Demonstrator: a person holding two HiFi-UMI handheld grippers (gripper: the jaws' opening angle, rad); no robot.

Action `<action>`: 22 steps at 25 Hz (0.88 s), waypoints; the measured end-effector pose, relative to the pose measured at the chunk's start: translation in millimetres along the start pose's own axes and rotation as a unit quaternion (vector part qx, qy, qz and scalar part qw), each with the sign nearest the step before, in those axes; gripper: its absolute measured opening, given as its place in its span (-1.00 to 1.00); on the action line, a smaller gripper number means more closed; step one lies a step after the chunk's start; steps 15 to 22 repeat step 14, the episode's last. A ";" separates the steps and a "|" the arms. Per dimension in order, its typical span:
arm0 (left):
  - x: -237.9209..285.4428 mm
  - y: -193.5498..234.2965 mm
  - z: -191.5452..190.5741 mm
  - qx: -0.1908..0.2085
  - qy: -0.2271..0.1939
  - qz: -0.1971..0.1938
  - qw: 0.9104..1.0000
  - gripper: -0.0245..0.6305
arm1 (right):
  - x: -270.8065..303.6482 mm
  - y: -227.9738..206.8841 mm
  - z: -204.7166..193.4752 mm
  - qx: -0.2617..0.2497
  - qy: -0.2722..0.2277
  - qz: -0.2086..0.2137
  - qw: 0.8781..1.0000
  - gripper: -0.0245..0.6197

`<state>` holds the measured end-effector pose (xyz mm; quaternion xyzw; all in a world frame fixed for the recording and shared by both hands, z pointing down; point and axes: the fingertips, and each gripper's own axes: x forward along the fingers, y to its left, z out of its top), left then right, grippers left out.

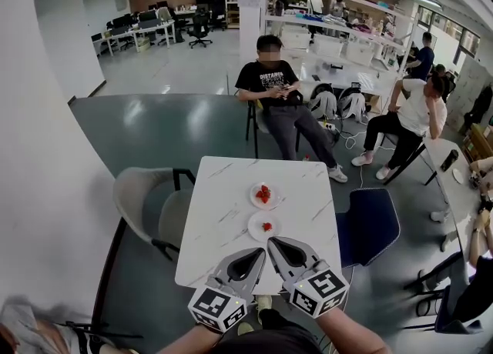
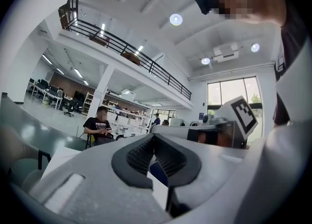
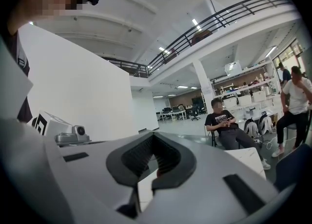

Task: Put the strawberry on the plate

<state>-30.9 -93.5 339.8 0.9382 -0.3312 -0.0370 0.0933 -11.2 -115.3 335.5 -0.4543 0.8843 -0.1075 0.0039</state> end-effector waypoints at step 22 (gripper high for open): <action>-17.5 -16.9 15.7 0.013 -0.020 0.004 1.000 -0.89 | -15.7 22.5 12.5 -0.012 -0.014 0.005 1.000 -0.92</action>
